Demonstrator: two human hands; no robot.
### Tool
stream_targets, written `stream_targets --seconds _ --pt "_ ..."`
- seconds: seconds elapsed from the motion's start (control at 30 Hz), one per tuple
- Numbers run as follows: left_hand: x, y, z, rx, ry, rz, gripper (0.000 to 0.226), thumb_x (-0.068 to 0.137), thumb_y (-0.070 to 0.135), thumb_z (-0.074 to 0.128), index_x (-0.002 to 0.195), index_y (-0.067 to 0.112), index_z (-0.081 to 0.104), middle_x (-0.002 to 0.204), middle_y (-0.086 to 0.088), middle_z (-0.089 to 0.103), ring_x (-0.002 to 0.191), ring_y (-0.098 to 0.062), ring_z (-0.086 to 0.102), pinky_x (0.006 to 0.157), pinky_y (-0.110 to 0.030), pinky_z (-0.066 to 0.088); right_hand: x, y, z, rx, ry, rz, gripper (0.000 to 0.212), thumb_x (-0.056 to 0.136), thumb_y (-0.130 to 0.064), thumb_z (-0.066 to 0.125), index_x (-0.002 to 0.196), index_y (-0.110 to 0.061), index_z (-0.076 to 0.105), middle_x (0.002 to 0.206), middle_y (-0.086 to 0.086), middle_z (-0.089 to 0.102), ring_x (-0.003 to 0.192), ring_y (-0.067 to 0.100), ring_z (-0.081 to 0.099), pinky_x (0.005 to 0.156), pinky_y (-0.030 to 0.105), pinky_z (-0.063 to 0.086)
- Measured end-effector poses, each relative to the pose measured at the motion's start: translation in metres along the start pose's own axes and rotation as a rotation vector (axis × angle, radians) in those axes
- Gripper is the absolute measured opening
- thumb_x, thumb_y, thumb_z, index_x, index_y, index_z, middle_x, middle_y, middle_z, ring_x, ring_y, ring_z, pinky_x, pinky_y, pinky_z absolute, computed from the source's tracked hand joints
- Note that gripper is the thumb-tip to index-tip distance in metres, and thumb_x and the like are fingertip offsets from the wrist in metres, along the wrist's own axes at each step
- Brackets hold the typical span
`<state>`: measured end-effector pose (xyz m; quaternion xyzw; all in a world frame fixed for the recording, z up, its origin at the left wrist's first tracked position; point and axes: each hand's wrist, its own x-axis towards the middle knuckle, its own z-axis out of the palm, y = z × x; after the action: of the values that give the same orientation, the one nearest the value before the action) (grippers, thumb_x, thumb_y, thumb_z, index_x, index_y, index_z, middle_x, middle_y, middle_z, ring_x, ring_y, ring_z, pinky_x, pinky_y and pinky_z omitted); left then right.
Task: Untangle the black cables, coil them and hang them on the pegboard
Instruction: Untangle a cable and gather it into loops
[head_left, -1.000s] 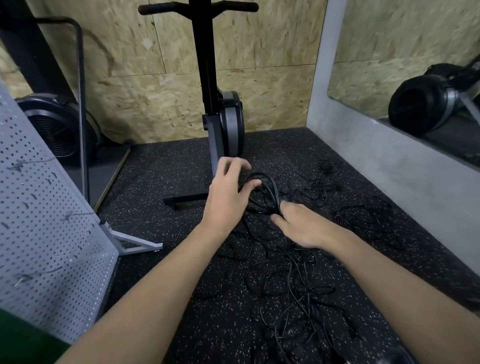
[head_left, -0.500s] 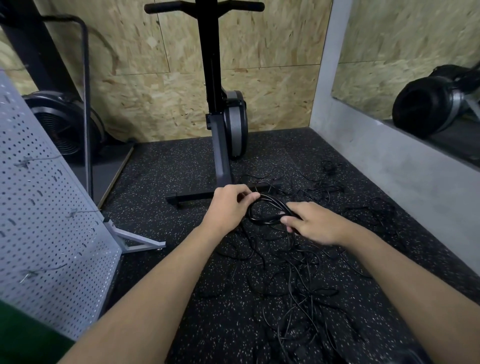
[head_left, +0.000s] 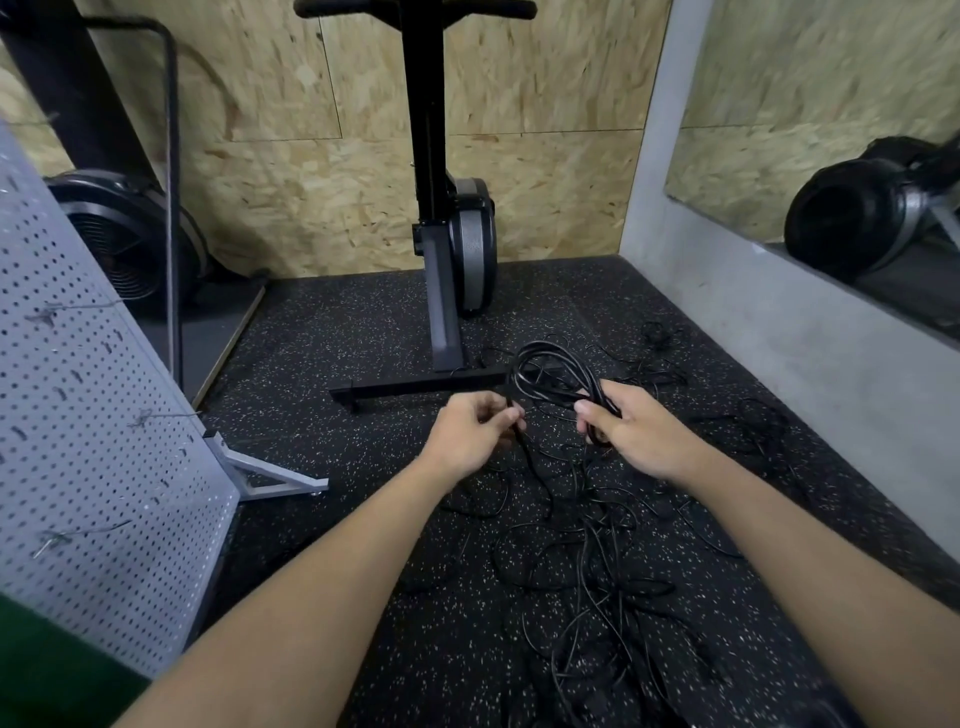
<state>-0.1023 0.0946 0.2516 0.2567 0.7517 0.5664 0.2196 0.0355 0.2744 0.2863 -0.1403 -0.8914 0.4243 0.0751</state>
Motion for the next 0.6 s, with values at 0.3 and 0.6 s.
stream_targets --seconds 0.3,0.6 --pt "-0.004 0.05 0.009 -0.488 0.046 -0.009 0.011 0.1 -0.002 0.062 0.104 -0.004 0.072 0.109 -0.022 0.075 0.083 -0.029 0.076 0.075 -0.029 0.065 0.005 0.001 0.009 -0.024 0.175 0.001 0.015 0.105 -0.033 0.057 0.11 -0.024 0.068 0.1 -0.005 0.074 0.096 0.016 0.068 0.089 0.038 0.053" --pt "-0.005 0.044 0.01 -0.426 0.12 -0.046 0.007 0.101 0.001 0.064 0.102 -0.004 0.069 0.117 -0.03 0.069 0.081 -0.025 0.077 0.074 -0.029 0.064 -0.001 -0.007 0.013 0.137 0.042 0.014 0.017 0.108 -0.022 0.055 0.113 -0.02 0.07 0.102 -0.002 0.077 0.101 0.011 0.071 0.1 0.038 0.054"
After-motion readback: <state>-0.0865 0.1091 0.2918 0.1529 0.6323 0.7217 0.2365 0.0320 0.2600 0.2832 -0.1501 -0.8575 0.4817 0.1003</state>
